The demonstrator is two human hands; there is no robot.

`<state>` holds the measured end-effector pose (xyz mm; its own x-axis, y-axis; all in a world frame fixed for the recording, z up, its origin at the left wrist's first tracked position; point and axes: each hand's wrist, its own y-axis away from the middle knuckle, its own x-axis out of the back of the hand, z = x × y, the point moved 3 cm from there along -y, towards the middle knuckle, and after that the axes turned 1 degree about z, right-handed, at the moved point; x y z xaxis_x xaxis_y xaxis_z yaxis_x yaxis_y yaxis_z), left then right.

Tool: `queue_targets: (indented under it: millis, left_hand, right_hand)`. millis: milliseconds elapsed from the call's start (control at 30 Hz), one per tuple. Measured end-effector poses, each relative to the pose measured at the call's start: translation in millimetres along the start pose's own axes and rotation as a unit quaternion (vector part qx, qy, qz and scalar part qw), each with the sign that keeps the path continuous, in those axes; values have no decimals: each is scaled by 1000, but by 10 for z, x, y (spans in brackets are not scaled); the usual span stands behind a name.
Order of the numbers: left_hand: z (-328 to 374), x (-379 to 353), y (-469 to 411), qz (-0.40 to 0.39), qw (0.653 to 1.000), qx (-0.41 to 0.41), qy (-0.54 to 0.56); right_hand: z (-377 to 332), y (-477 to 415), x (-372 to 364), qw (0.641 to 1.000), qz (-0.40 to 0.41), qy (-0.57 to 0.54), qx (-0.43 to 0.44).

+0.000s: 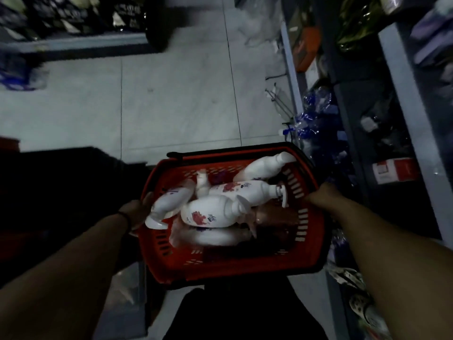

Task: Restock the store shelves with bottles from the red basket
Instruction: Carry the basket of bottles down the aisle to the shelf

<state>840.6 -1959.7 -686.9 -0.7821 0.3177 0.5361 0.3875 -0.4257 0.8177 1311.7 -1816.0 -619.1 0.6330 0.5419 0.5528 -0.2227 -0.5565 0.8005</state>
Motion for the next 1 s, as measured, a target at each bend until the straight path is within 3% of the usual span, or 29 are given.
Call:
queue_targets:
  millis: [233, 467, 767, 1000]
  left_hand:
    - [1492, 1057, -588, -15, 999, 26, -11]
    - [2818, 2351, -1641, 8, 991, 50, 124]
    - [4606, 4172, -3102, -35, 999, -21, -28]
    - [6059, 5359, -4238, -33, 999, 11, -25]
  right_hand:
    - [-1584, -1083, 722, 999, 2, 42, 19]
    - [-3335, -1883, 1333, 997, 2, 77, 24]
    - [-5701, -2775, 2022, 997, 2, 75, 33]
    - [-7400, -3818, 2732, 998, -19, 39, 54]
